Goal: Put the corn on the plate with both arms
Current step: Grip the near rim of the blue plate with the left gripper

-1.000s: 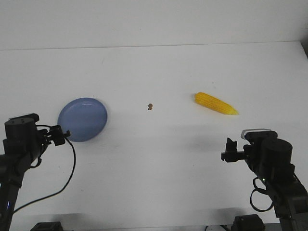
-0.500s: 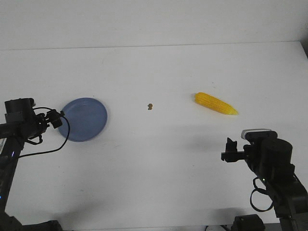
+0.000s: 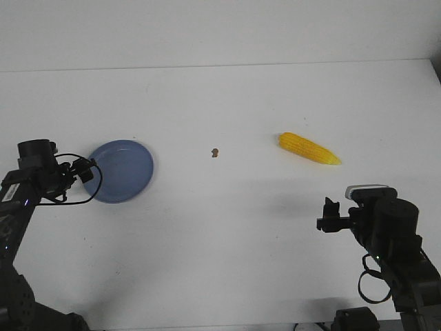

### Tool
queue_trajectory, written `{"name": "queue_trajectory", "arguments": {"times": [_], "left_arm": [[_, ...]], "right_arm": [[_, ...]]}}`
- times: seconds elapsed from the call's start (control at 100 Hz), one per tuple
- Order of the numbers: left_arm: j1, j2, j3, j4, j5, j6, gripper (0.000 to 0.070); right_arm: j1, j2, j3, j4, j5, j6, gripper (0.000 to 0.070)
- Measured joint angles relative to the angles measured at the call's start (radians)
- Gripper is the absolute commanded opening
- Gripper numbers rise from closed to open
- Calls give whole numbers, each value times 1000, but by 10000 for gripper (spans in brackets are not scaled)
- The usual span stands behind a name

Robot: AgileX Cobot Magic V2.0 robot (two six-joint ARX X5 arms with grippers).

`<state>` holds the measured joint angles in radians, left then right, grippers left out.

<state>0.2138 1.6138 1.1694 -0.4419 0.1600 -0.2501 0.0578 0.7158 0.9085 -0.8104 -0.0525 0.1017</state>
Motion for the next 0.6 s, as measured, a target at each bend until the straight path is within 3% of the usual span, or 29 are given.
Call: {"name": "queue_trajectory", "arguments": {"times": [0.6], "left_arm": [[0,94,0,34,3,0,350]], "right_arm": [[0,0,0,14,0,0,489]]}}
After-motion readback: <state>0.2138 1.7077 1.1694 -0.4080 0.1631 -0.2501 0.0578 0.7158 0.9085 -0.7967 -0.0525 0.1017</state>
